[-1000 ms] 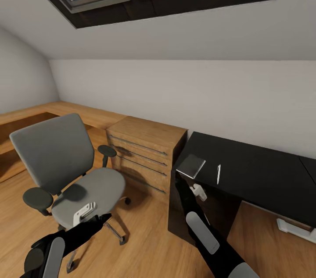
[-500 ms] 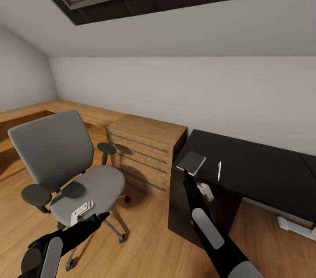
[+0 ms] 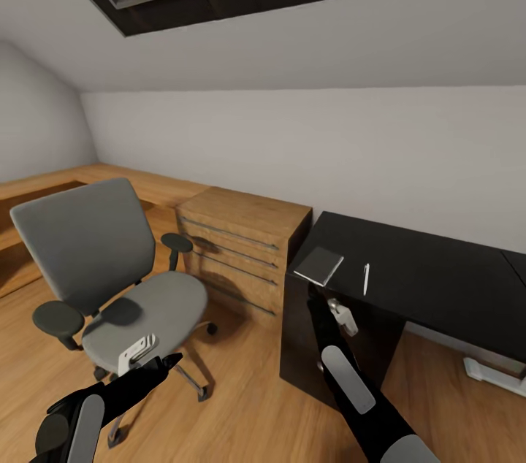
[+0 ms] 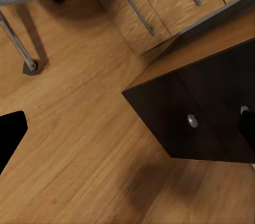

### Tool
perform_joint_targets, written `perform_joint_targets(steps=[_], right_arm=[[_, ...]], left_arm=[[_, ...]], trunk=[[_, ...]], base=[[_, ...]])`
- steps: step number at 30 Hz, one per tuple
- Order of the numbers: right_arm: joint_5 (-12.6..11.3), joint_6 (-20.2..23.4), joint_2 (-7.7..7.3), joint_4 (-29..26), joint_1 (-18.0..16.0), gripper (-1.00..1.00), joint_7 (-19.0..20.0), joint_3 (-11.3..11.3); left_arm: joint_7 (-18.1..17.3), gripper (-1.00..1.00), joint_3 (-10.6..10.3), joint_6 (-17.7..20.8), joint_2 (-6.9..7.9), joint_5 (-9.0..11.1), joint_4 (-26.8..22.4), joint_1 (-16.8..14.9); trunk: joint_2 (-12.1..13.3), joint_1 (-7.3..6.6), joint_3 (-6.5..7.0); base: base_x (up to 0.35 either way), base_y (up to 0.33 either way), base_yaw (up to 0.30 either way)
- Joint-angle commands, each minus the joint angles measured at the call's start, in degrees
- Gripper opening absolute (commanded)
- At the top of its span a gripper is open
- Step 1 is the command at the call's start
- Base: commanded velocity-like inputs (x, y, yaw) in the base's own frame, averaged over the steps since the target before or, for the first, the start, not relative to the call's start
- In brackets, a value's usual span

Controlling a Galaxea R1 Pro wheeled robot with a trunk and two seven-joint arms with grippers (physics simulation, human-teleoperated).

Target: In the bedroom, organize the workspace by keeping the computer under the desk, ensuring the monitor is on the desk, placing the keyboard on the desk next to the monitor, placing the mouse on the desk next to the keyboard, moving the folder from the swivel chair onto the desk next to the mouse, stacking the notebook on top of the folder with the pen on top of the notebook, and positioning the swivel chair next to the desk.

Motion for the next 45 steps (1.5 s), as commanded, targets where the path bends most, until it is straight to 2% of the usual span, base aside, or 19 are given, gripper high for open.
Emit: perform_joint_targets(steps=[1, 21, 31, 45], right_arm=[[-0.42, -0.43, -0.05, -0.05, -0.05, 1.00, -0.17, 0.20], [-0.38, -0.53, -0.05, -0.13, -0.05, 1.00, 0.02, 0.27], [-0.12, -0.59, -0.24, -0.07, -0.05, 1.00, 3.84, 0.22], [-0.16, -0.59, -0.60, -0.05, -0.05, 1.00, 4.60, 0.17]], left_arm=[[-0.44, 1.00, 0.17, 0.32, -0.06, -0.24, -0.04, -0.06], [-0.38, 1.00, 0.17, 0.32, -0.06, -0.26, -0.04, -0.06], [-0.38, 1.00, 0.17, 0.32, -0.11, -0.27, -0.04, -0.06], [-0.38, 1.00, -0.02, 0.32, -0.23, -0.27, -0.04, -0.06]], trunk=[[-0.45, 0.22, -0.24], [-8.47, 4.61, -3.83], [-12.48, 6.81, -5.63], [-18.09, 9.89, -8.14]], base=[[0.000, 0.000, 0.000], [0.000, 0.000, 0.000], [0.000, 0.000, 0.000], [0.000, 0.000, 0.000]])
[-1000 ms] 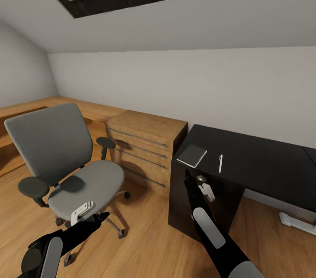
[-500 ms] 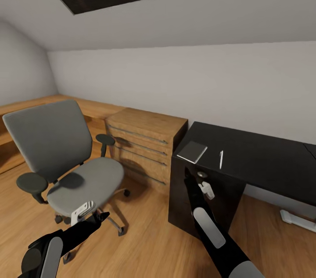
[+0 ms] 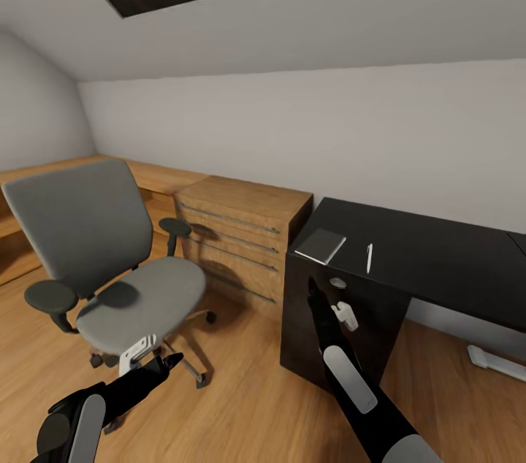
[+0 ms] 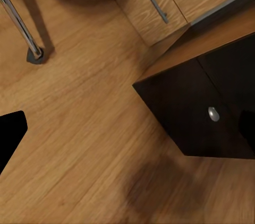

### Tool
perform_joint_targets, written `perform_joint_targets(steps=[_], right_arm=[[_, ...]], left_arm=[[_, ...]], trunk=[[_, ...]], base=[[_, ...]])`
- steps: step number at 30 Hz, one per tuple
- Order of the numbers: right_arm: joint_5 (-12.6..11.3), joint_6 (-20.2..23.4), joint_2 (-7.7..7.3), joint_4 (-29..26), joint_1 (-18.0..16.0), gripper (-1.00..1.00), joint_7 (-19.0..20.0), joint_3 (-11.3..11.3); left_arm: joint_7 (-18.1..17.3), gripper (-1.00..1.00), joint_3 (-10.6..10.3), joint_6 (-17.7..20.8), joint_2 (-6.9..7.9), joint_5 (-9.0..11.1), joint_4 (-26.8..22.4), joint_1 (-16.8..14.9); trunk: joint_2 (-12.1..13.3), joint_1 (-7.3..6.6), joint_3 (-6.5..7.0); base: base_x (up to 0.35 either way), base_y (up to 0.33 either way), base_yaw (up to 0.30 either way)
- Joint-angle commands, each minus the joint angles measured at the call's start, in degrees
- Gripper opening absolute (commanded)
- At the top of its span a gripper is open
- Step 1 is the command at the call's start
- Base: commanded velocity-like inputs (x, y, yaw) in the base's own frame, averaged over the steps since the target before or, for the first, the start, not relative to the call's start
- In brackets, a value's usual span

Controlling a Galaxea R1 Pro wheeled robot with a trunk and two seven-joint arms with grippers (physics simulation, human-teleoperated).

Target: In the bedroom, organize the workspace by keeping the computer under the desk, ensuring the monitor is on the desk, placing the keyboard on the desk next to the monitor, placing the mouse on the desk next to the keyboard, moving the folder from the swivel chair onto the desk next to the mouse, stacking the notebook on top of the folder with the pen on top of the notebook, and positioning the swivel chair next to the desk.

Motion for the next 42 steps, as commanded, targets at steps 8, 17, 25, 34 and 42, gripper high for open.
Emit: perform_joint_targets(steps=[8, 17, 25, 34, 42], right_arm=[[-0.40, -0.38, -0.04, -0.05, -0.05, 1.00, -0.23, 0.12], [-0.43, -0.38, -0.04, -0.05, -0.05, 1.00, -0.23, 0.11], [-0.29, -0.38, 0.02, -0.05, -0.05, 1.00, -0.23, 0.19], [-0.18, -0.38, 0.04, -0.05, -0.05, 1.00, -0.23, 0.22], [-0.17, -1.79, 0.04, -0.05, -0.05, 1.00, -0.23, 0.22]], left_arm=[[-0.43, 1.00, 0.10, 0.37, -0.07, -0.24, -0.04, -0.06], [-0.57, 1.00, 0.02, 0.61, 0.00, -0.24, -0.04, -0.06], [-0.62, 1.00, 0.06, 0.41, 0.13, -0.33, 0.30, -0.06], [-0.55, 1.00, 0.08, 0.36, 0.19, -0.54, 0.40, -0.06], [-0.52, 1.00, 0.03, 0.21, 0.19, -0.59, 0.40, -0.06]], trunk=[[-2.85, 1.54, -1.32], [-2.85, 1.54, -1.32], [-2.85, 1.54, -1.32], [-2.85, 1.54, -1.32], [0.36, -0.22, 0.12]], base=[[0.000, 0.000, 0.000], [0.000, 0.000, 0.000], [0.041, 0.000, 0.000], [0.131, 0.000, 0.000], [0.008, 0.000, 0.000]])
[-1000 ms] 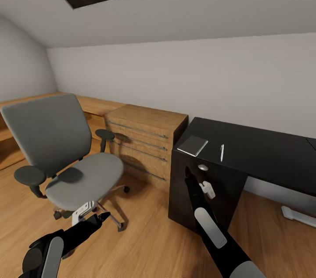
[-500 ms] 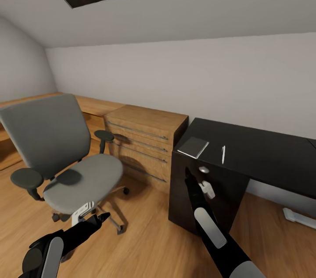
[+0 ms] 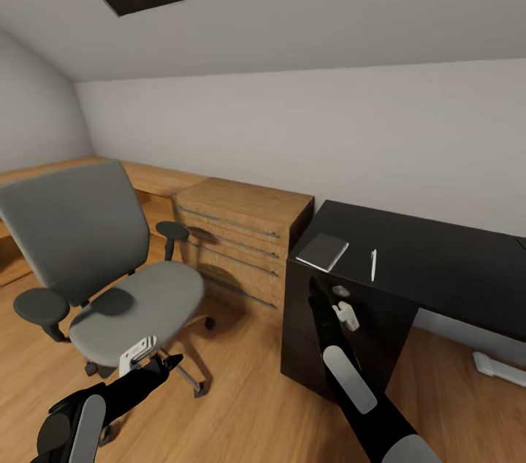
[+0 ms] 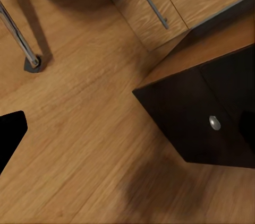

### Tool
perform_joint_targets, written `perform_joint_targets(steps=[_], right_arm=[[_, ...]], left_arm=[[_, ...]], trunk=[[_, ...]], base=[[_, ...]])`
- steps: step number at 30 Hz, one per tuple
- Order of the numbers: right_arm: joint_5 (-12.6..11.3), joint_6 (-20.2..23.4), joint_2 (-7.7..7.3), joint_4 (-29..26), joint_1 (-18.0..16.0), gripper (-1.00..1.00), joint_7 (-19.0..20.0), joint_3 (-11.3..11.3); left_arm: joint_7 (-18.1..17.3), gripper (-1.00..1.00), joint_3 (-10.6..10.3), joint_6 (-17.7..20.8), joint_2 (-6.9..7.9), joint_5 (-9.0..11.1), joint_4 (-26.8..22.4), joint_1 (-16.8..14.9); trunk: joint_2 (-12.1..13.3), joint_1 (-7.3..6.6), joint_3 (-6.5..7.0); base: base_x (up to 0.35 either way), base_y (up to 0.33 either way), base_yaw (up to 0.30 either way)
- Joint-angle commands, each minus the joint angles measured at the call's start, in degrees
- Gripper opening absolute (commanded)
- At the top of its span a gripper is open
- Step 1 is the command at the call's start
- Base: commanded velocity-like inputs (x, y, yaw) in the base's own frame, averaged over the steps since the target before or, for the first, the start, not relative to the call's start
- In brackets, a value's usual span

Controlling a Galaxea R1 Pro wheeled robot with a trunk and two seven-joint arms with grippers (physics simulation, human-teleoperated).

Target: In the bedroom, organize the workspace by keeping the computer under the desk, ensuring the monitor is on the desk, placing the keyboard on the desk next to the monitor, placing the mouse on the desk next to the keyboard, moving the folder from the swivel chair onto the desk next to the mouse, stacking the notebook on top of the folder with the pen on top of the notebook, and positioning the swivel chair next to the desk.

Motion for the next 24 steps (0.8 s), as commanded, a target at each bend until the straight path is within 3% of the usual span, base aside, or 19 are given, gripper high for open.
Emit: perform_joint_targets(steps=[1, 14, 24], right_arm=[[-0.35, -0.65, -0.04, -0.05, -0.05, 1.00, -0.24, 0.20], [-0.44, -1.80, -0.04, -0.05, -0.05, 1.00, -0.24, 0.23], [-0.78, -1.79, -0.04, -0.05, -0.05, 1.00, -0.32, 0.26]], left_arm=[[-0.43, 1.00, 0.17, 0.30, -0.06, -0.28, -0.04, -0.06], [-0.38, 1.00, 0.15, 0.33, -0.07, -0.29, -0.04, -0.06], [-0.44, 1.00, 0.22, 0.50, -0.06, -0.25, 0.03, -0.06]], trunk=[[0.39, -0.23, 0.13], [5.60, -3.09, 2.46], [5.60, -3.09, 2.46]], base=[[0.002, 0.000, 0.000], [0.000, 0.000, 0.000], [0.000, 0.000, 0.000]])
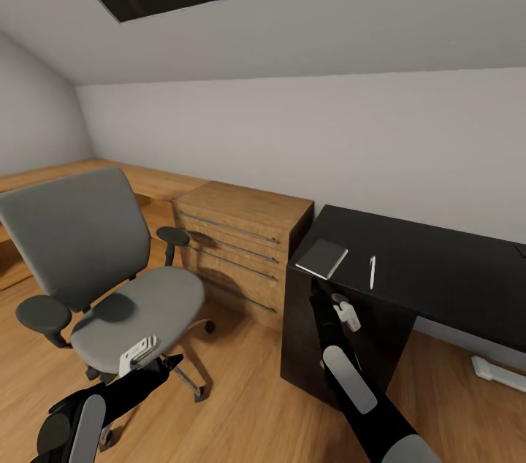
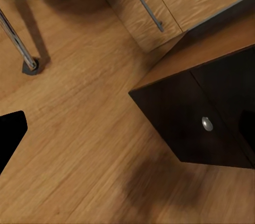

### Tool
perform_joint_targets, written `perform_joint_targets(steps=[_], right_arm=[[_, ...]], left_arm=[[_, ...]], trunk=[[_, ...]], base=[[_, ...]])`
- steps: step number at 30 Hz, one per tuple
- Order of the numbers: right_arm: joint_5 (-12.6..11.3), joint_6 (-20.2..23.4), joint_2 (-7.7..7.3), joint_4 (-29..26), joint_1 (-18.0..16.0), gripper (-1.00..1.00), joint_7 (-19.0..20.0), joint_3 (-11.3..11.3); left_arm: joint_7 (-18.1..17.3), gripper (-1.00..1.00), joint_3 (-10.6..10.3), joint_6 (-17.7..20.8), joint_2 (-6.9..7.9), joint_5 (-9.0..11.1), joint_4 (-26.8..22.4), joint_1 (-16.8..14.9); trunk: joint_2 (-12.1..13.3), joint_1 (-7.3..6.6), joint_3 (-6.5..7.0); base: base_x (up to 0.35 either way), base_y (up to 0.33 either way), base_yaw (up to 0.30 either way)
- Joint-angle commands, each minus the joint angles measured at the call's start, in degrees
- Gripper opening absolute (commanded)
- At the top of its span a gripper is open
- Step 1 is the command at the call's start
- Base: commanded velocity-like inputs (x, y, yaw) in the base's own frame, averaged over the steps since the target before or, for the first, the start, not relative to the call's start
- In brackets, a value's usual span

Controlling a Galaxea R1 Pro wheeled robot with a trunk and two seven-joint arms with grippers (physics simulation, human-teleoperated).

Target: In the bedroom, organize the workspace by keeping the computer under the desk, ensuring the monitor is on the desk, placing the keyboard on the desk next to the monitor, placing the mouse on the desk next to the keyboard, moving the folder from the swivel chair onto the desk next to the mouse, stacking the notebook on top of the folder with the pen on top of the notebook, and positioning the swivel chair next to the desk.

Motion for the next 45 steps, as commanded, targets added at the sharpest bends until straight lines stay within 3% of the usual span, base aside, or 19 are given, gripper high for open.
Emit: perform_joint_targets(steps=[1, 7, 9, 17, 24, 45], right_arm=[[-0.34, -0.37, -0.02, -0.05, -0.05, 1.00, -0.25, 0.21], [-1.68, -1.66, 0.33, 0.68, -0.05, 1.00, 0.42, -0.04], [-1.01, -2.29, 0.33, 0.77, -0.05, 1.00, 0.04, 0.20], [1.02, -0.18, -0.13, 0.62, -0.05, 1.00, -0.45, 0.62], [1.40, -0.01, -0.21, 0.22, 0.18, 1.00, -0.52, 0.67], [5.65, -0.23, -0.05, 0.13, 0.39, 1.00, -0.65, 1.01]], left_arm=[[-0.44, 1.00, 0.17, 0.33, -0.06, -0.26, -0.03, -0.06], [-0.50, 1.00, 0.49, 0.22, -0.21, -0.17, 1.27, -0.01], [-0.51, 1.00, 0.74, 0.34, -0.20, -0.21, 1.24, 0.01], [-0.54, 1.00, 1.26, 0.48, 1.73, 0.00, -1.32, 0.03], [-0.54, 1.00, 1.33, 0.48, 2.02, -0.05, -3.46, 0.03], [-0.42, 1.00, 1.33, 0.05, 2.13, -0.18, -2.91, 0.03]], trunk=[[-0.03, -0.01, -0.06], [-0.03, -0.01, -0.06], [-0.03, -0.01, -0.06], [3.18, -1.76, 1.38], [5.99, -3.30, 2.64], [14.41, -7.91, 6.41]], base=[[0.000, 0.000, 0.000], [0.000, 0.000, 0.000], [0.000, 0.000, 0.000], [0.000, 0.000, 0.000], [0.000, 0.000, 0.000], [0.000, 0.000, 0.000]])
